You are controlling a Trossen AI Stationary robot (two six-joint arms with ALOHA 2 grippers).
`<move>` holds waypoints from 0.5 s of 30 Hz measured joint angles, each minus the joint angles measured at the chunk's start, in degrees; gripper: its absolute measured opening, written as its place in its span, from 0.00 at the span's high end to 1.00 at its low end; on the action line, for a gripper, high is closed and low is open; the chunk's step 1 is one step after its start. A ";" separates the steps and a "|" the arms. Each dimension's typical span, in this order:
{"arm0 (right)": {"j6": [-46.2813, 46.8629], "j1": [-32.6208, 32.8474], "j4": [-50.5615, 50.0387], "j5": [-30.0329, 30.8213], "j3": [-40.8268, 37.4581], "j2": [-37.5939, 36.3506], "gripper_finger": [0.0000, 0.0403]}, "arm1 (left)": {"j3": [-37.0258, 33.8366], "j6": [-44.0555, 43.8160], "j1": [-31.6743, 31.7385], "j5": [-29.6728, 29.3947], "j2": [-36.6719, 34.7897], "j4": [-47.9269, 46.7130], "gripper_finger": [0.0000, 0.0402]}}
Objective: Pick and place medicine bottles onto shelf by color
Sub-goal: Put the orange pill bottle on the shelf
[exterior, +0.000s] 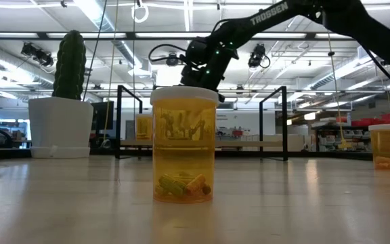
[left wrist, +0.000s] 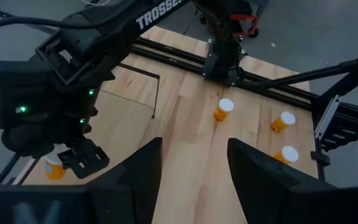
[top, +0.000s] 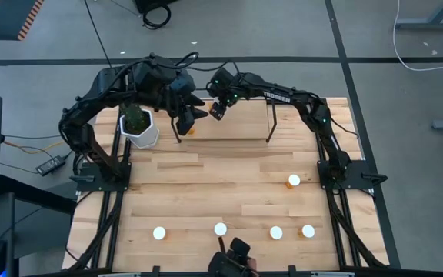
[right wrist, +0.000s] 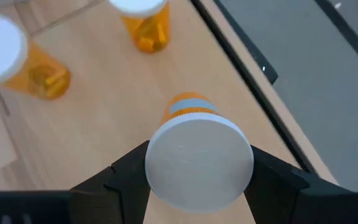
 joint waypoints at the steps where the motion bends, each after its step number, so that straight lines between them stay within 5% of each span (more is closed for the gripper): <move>1: -0.20 -0.01 -0.68 -0.02 0.00 -0.10 0.44 | 0.00 0.21 0.00 0.01 0.00 0.01 0.54; 15: -6.86 -9.63 -24.52 1.51 0.09 -5.70 0.44 | 0.00 3.12 0.09 -0.02 0.00 0.15 0.54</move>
